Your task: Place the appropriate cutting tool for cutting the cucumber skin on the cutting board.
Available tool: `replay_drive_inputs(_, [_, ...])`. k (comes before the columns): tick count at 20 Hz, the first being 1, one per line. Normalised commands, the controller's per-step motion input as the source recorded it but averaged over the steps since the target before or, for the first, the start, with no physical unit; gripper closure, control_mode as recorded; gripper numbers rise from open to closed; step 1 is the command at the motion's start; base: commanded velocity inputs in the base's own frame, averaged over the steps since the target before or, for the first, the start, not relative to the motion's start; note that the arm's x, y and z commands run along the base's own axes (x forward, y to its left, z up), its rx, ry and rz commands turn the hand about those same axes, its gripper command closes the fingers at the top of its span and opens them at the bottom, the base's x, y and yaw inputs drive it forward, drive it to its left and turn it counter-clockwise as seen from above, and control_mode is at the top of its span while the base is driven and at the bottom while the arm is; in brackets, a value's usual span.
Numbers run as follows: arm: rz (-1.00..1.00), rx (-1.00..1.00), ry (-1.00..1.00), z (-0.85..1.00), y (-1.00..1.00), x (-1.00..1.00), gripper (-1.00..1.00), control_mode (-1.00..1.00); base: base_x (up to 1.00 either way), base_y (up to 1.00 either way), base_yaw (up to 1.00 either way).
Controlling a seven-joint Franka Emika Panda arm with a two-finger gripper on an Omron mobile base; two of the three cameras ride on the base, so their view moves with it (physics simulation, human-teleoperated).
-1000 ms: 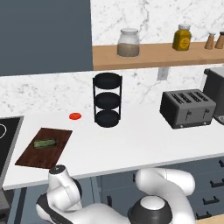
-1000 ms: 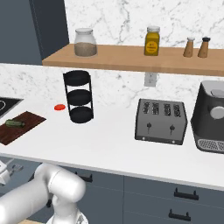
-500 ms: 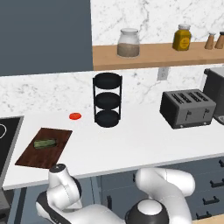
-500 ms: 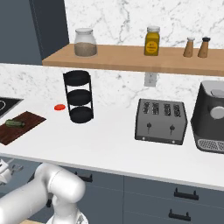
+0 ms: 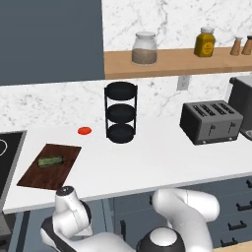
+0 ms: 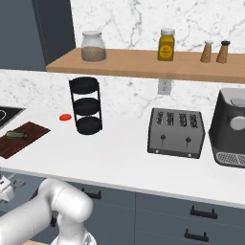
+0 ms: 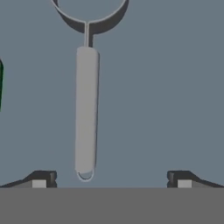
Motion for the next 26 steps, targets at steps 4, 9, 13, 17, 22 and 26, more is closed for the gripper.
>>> replay_drive_inputs(4, [0.00,0.00,0.00,-0.21,0.00,0.00,-1.00,-1.00,0.00,0.00,0.00])
replay_drive_inputs(9, [0.00,0.00,0.00,0.00,0.03,0.00,-1.00,-1.00,0.00,0.00,0.00])
replay_drive_inputs(13, [0.00,0.00,0.00,0.00,0.06,0.01,-1.00,-1.00,0.00,0.00,0.00])
replay_drive_inputs(17, [0.00,0.00,0.00,0.00,0.08,0.03,-1.00,-1.00,0.00,0.00,0.00])
replay_drive_inputs(22, [0.00,0.00,0.00,0.00,0.10,0.07,-1.00,-1.00,0.00,0.00,0.00])
replay_drive_inputs(26, [0.00,0.00,0.00,-0.03,0.09,0.06,-1.00,-1.00,0.00,0.00,0.00])
